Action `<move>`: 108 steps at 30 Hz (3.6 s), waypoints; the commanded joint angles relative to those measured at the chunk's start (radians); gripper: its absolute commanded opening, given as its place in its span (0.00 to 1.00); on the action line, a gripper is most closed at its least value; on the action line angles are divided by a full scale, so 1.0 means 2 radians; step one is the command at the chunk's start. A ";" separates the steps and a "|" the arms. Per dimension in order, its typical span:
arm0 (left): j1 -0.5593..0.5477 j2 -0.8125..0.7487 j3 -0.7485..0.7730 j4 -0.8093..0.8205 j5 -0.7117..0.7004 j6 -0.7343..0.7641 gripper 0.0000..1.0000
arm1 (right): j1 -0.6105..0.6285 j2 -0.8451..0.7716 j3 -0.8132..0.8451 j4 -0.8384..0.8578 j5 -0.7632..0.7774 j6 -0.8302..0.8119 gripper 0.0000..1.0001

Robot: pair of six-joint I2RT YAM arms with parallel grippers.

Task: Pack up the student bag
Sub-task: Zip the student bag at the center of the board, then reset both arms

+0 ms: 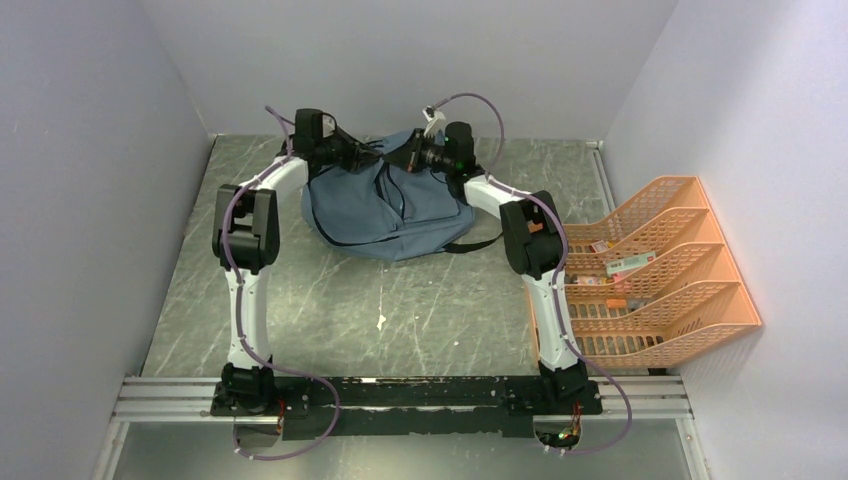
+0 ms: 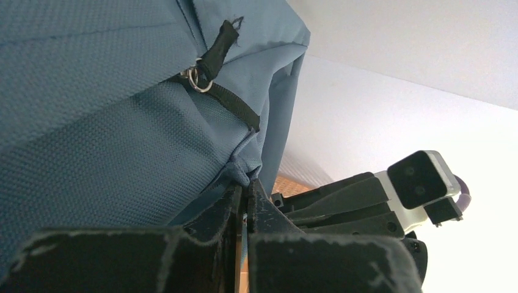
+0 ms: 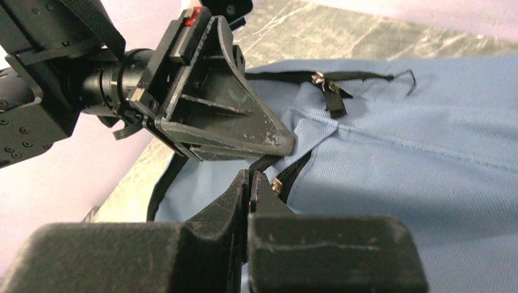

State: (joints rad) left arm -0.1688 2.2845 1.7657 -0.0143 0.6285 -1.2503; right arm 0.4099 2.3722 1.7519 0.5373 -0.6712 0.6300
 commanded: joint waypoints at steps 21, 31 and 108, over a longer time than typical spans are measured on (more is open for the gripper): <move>0.061 -0.036 0.065 0.015 -0.025 -0.028 0.05 | 0.040 0.067 0.150 -0.104 -0.092 -0.143 0.00; 0.071 -0.034 0.061 0.008 -0.031 -0.025 0.05 | 0.056 0.016 0.062 -0.152 -0.112 -0.209 0.00; -0.018 -0.681 -0.407 -0.219 -0.466 0.455 0.98 | 0.062 -0.756 -0.441 -0.344 0.569 -0.177 1.00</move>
State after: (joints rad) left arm -0.2047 0.9623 1.0298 -0.4309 -0.1967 -0.3172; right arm 0.5323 0.8967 0.9016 -0.0887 0.3599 0.3099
